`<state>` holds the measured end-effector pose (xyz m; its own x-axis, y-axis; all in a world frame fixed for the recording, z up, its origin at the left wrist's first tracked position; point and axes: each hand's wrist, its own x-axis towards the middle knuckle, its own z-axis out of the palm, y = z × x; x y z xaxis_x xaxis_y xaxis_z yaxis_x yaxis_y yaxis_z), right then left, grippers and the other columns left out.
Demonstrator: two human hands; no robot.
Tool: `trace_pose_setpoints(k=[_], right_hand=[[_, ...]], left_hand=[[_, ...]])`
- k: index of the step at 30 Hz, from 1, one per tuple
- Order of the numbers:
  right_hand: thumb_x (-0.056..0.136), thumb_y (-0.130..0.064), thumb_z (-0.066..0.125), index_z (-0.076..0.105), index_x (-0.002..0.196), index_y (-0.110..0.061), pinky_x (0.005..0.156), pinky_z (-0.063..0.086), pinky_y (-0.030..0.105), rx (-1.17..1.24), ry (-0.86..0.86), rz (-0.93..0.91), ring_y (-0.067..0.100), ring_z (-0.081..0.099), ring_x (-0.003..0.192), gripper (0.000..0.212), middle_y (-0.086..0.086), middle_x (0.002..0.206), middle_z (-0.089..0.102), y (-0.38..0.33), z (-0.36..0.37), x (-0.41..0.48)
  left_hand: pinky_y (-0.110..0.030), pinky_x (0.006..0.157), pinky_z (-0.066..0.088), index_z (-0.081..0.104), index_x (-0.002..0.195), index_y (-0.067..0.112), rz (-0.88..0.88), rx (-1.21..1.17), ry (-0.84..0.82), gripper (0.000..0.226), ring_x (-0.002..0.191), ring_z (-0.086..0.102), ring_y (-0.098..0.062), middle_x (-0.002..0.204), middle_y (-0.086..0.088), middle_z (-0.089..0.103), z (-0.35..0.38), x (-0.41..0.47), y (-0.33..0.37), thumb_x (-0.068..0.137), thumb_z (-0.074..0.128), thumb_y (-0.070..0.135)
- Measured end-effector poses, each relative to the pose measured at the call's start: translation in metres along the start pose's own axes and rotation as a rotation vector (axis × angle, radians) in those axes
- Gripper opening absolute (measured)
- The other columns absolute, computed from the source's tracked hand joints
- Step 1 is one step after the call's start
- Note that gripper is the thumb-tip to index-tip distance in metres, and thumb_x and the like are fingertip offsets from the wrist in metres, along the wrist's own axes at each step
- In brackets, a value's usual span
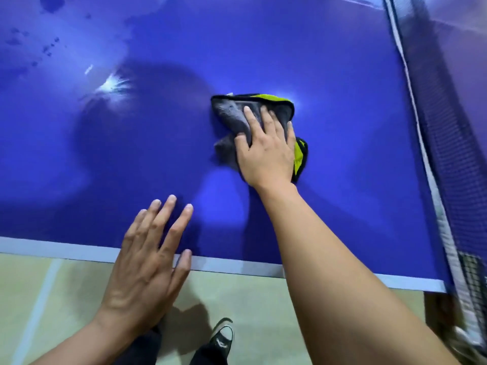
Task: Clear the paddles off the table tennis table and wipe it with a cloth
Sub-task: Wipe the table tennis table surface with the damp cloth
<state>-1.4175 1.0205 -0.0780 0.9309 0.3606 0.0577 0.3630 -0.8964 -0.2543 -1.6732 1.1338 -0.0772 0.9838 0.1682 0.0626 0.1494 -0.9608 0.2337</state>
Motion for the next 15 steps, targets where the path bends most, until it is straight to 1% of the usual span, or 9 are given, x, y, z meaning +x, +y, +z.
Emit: trace_pose_setpoints(k=[2,5,8,11,13,15], right_hand=[[0.101,-0.047,0.038,0.030,0.159,-0.039,0.127,0.000,0.043,-0.014,0.029,0.092,0.014,0.021,0.154,0.059,-0.003,0.168,0.024,0.059,-0.016,-0.013],[0.101,-0.045,0.041,0.034,0.158,-0.036,0.127,0.003,0.044,-0.042,0.079,0.237,0.016,0.024,0.153,0.058,0.000,0.167,0.028,0.150,-0.043,-0.037],[0.097,-0.048,0.036,0.038,0.157,-0.030,0.127,0.008,0.048,-0.049,0.119,0.382,0.023,0.028,0.152,0.062,0.008,0.165,0.032,0.223,-0.066,-0.064],[0.096,-0.048,0.033,0.037,0.157,-0.027,0.127,0.007,0.049,-0.035,0.105,0.456,0.026,0.026,0.153,0.065,0.011,0.165,0.031,0.250,-0.077,-0.081],[0.099,-0.045,0.037,0.036,0.158,-0.026,0.127,0.006,0.049,-0.029,0.111,0.458,0.026,0.025,0.153,0.062,0.012,0.165,0.030,0.249,-0.079,-0.083],[0.096,-0.047,0.035,0.038,0.157,-0.026,0.126,0.007,0.049,-0.034,0.121,0.458,0.028,0.027,0.152,0.065,0.013,0.165,0.031,0.246,-0.079,-0.082]], left_hand=[[-0.056,0.122,0.022,0.031,0.157,0.015,-0.039,0.061,-0.019,0.064,0.153,0.021,-0.035,0.165,-0.013,0.023,0.005,-0.001,0.010,0.098,0.034,0.040],[-0.056,0.122,0.020,0.028,0.158,0.017,-0.070,0.115,-0.039,0.064,0.153,0.020,-0.036,0.166,-0.012,0.020,0.008,0.000,0.017,0.099,0.029,0.041],[-0.055,0.123,0.018,0.026,0.159,0.018,-0.075,0.132,-0.052,0.064,0.153,0.018,-0.035,0.167,-0.010,0.019,0.008,0.001,0.017,0.100,0.027,0.042],[-0.053,0.124,0.016,0.025,0.159,0.020,-0.090,0.142,-0.067,0.063,0.153,0.018,-0.035,0.166,-0.010,0.020,0.008,0.001,0.020,0.100,0.025,0.043],[-0.052,0.124,0.016,0.026,0.159,0.020,-0.098,0.138,-0.082,0.063,0.153,0.018,-0.034,0.166,-0.010,0.020,0.005,0.001,0.021,0.100,0.025,0.043],[-0.052,0.124,0.016,0.027,0.159,0.021,-0.107,0.110,-0.101,0.064,0.154,0.017,-0.033,0.167,-0.008,0.020,0.001,0.002,0.023,0.099,0.027,0.044]])
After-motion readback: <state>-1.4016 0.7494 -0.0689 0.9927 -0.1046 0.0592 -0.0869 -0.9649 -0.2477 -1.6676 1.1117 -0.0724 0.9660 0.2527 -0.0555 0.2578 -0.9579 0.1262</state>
